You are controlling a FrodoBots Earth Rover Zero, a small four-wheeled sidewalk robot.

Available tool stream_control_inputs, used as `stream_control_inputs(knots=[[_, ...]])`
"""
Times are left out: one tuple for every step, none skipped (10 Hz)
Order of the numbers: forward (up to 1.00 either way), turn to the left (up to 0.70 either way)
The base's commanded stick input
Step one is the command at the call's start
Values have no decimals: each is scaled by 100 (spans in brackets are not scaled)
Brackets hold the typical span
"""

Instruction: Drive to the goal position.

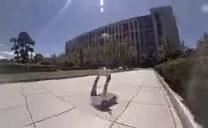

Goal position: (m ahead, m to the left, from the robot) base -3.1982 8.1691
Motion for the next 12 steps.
stream_control_inputs(knots=[[70,35],[70,35],[70,35],[70,35],[70,35],[70,35],[70,35],[70,35],[70,35],[70,35],[70,35],[70,35]])
